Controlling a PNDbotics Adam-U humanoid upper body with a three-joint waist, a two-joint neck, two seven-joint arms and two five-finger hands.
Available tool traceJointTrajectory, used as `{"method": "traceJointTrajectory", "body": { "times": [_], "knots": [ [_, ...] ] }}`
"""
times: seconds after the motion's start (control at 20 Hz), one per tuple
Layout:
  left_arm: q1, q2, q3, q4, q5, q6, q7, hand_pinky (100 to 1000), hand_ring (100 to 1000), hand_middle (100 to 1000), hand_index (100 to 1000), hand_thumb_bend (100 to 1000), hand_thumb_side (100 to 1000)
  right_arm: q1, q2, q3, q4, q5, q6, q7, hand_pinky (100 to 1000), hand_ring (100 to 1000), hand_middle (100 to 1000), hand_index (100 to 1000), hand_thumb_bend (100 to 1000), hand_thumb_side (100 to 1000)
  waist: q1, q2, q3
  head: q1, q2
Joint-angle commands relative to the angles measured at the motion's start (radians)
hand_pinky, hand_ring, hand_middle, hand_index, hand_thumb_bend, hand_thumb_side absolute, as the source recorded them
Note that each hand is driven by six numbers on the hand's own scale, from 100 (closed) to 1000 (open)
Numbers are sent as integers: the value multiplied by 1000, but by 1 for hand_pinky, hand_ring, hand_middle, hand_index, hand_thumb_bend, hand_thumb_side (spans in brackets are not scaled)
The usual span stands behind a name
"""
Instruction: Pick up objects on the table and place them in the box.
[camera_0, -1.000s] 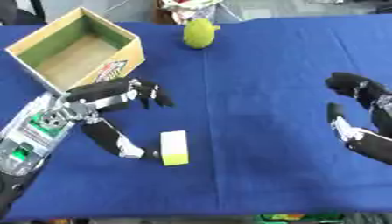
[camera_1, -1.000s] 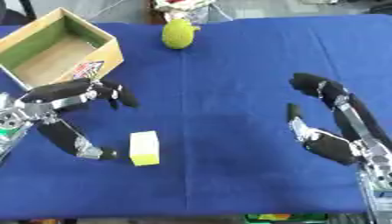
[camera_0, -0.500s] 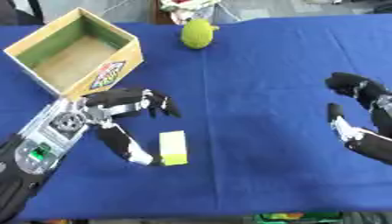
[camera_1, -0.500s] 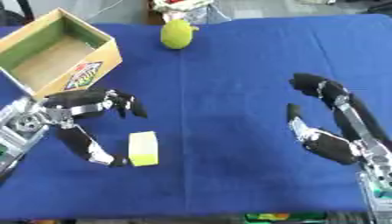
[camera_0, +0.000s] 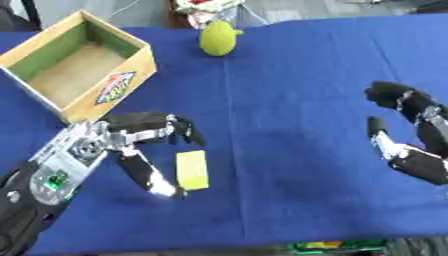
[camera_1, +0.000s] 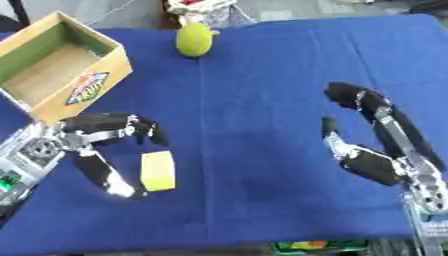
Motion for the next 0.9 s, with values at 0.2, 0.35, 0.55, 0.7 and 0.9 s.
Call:
{"method": "traceJointTrajectory", "body": {
  "times": [0.2,0.35,0.55,0.7,0.9],
  "knots": [
    [-16,15,-2,-36,-64,-32,-19,683,772,759,839,606,362,-6,-16,0,-10,-7,-3,4,876,846,792,892,100,395,1,-15,-1,-6,-12],
    [-12,15,-6,-45,-91,-47,-32,680,760,747,832,582,335,-5,-16,-1,-9,-7,-2,3,876,846,792,892,100,395,1,-15,-2,-8,-14],
    [-7,15,-7,-45,-114,-55,-35,649,720,705,802,512,271,-5,-16,0,-9,-7,-3,4,876,846,792,892,100,394,1,-15,-1,-12,-13],
    [-4,14,-3,-46,-115,-49,-18,610,676,655,763,386,191,-5,-16,-1,-9,-8,-3,4,876,846,792,892,100,394,0,-16,-1,-12,-15],
    [0,14,8,-62,-109,-30,13,569,628,602,719,272,100,-6,-16,-1,-9,-8,-2,4,876,846,792,892,100,394,0,-16,1,-12,-17]
  ]
}}
